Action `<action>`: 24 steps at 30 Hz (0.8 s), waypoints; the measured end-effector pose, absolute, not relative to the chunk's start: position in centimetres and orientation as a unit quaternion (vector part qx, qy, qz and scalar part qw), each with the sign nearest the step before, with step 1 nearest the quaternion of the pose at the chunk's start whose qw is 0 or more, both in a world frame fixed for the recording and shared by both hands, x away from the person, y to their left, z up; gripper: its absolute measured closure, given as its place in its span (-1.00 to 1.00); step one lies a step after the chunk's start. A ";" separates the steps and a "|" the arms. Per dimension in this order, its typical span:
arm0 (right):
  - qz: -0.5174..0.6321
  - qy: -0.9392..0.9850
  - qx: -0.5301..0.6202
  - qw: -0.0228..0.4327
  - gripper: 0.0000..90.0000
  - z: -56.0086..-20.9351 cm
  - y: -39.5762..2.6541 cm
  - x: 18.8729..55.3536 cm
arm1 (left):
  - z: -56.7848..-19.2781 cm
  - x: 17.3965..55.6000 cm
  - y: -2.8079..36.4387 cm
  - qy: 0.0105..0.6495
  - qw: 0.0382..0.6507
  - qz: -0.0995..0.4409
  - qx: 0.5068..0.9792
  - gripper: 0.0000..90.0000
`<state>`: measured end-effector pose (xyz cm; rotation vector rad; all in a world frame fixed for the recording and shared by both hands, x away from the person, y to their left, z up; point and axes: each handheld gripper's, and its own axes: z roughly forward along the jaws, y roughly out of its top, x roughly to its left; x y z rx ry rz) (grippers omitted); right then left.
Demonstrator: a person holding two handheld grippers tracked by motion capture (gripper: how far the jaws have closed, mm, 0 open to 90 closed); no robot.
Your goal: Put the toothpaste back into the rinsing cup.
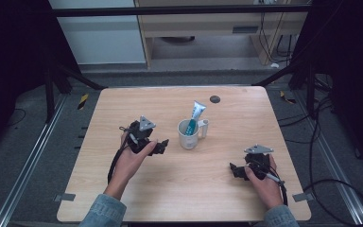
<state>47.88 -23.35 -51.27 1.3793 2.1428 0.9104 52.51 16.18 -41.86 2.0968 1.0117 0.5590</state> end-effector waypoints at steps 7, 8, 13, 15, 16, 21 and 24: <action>0.328 0.773 0.497 0.216 -0.99 -51.3 -23.4 47.9 | -43.5 52.7 18.4 0.422 0.350 0.212 0.809 -0.88; 0.329 0.773 0.498 0.216 -0.99 -51.3 -23.4 47.9 | -43.6 52.7 18.7 0.425 0.349 0.212 0.808 -0.88; 0.329 0.773 0.498 0.216 -0.99 -51.3 -23.3 47.9 | -44.7 52.7 20.4 0.438 0.335 0.218 0.805 -0.88; 0.329 0.773 0.498 0.216 -0.99 -51.3 -23.3 47.9 | -45.1 52.7 21.0 0.441 0.330 0.222 0.805 -0.87; 0.328 0.773 0.498 0.216 -0.99 -51.3 -23.3 47.9 | -45.3 52.7 21.4 0.443 0.326 0.223 0.805 -0.87; 0.329 0.773 0.498 0.216 -0.99 -51.3 -23.3 47.9 | -46.6 52.6 23.1 0.455 0.308 0.227 0.804 -0.87; 0.328 0.773 0.497 0.216 -0.99 -51.3 -23.4 47.9 | -47.1 52.7 24.0 0.455 0.294 0.242 0.805 -0.87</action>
